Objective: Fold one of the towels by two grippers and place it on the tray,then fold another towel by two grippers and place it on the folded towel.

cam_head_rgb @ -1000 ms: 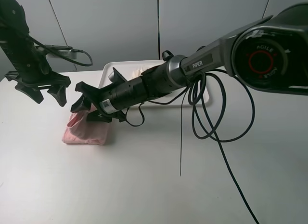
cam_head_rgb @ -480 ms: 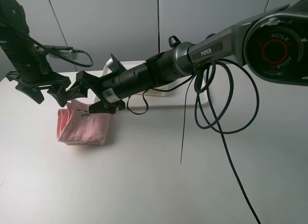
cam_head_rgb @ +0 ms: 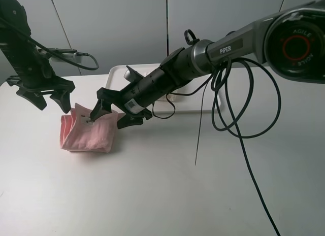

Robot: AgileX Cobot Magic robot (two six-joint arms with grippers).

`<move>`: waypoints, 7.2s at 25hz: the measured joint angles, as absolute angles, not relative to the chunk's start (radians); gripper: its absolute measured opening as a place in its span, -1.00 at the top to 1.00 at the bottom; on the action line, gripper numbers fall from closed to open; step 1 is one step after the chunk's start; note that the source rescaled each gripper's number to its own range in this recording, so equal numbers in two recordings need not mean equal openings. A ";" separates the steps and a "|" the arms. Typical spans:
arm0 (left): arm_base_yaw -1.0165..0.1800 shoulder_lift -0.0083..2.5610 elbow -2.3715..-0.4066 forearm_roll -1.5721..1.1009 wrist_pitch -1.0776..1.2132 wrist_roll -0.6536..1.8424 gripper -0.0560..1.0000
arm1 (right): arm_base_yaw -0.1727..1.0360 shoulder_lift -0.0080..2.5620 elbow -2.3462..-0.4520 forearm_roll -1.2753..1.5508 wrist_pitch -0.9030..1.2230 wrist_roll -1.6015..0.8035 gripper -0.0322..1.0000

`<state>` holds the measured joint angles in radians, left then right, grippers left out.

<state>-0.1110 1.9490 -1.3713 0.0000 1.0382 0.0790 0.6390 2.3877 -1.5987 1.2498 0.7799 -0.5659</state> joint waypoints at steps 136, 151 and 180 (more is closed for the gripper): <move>-0.111 1.948 -1.371 -0.161 1.116 0.210 -0.72 | 0.323 2.538 -2.145 0.750 0.937 -0.212 0.79; -0.111 1.944 -1.371 -0.161 1.121 0.210 -0.72 | 0.323 2.415 -2.145 0.483 0.967 -0.247 -0.89; -0.092 0.879 -0.748 -0.129 0.886 0.142 -0.73 | 0.319 1.100 -0.907 0.071 0.869 -0.115 -0.89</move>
<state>-0.0921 0.8786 -0.7479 -0.1292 0.8856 0.1423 0.3194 1.1000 -0.9070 0.0708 0.8690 -0.1151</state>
